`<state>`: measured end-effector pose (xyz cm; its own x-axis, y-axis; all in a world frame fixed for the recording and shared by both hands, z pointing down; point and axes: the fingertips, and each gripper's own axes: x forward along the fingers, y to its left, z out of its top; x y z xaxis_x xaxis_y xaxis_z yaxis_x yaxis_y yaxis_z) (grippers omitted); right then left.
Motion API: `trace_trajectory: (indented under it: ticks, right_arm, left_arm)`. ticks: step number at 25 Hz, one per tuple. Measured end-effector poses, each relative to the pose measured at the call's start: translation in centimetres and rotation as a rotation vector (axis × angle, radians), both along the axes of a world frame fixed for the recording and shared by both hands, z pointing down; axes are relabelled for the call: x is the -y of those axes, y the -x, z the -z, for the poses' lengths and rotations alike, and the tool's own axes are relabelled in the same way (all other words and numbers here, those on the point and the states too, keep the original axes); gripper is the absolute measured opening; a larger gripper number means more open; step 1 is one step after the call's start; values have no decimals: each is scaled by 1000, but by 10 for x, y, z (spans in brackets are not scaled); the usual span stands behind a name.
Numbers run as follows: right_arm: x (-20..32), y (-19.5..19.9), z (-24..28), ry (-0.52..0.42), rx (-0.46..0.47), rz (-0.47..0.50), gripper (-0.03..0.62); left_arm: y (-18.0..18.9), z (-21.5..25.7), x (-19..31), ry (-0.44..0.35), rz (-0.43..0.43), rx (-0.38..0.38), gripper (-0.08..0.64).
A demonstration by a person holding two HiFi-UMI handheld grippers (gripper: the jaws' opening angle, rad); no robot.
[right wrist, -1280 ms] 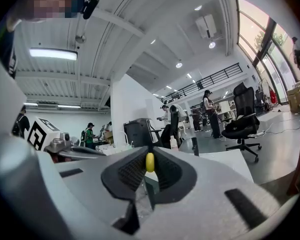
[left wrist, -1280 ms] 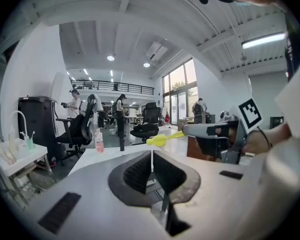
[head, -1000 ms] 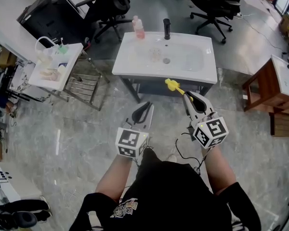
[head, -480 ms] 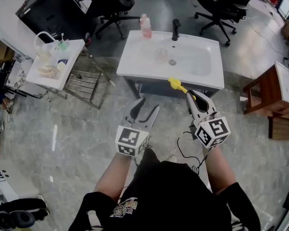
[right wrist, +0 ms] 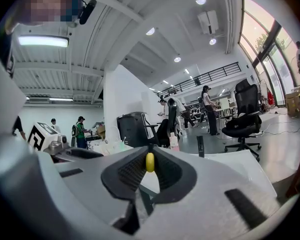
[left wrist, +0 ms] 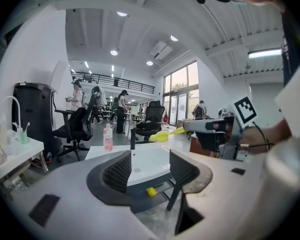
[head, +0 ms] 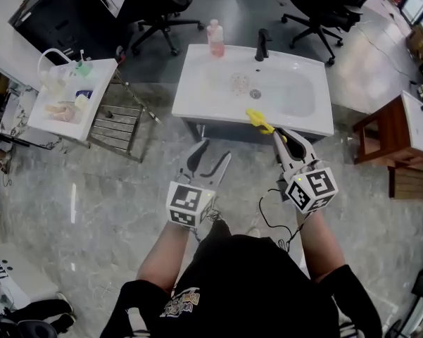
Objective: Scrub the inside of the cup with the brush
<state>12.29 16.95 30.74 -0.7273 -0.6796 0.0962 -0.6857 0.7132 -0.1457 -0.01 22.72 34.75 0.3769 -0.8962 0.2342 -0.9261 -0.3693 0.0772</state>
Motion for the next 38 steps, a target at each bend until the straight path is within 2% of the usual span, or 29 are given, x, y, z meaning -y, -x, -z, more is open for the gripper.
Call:
trace_trajectory:
  ticks: [12, 18, 28, 38]
  right_arm:
    - [31, 44, 5, -12, -30, -77, 37]
    - [40, 54, 15, -34, -36, -78, 37]
    - [78, 42, 19, -44, -25, -71, 37]
    - [151, 25, 6, -10, 1, -6, 37]
  left_arm:
    - [61, -7, 30, 0, -62, 13, 242]
    - [73, 3, 37, -16, -61, 7, 242]
    - [65, 1, 70, -5, -44, 5, 242]
    - [42, -2, 132, 16, 2, 34, 242]
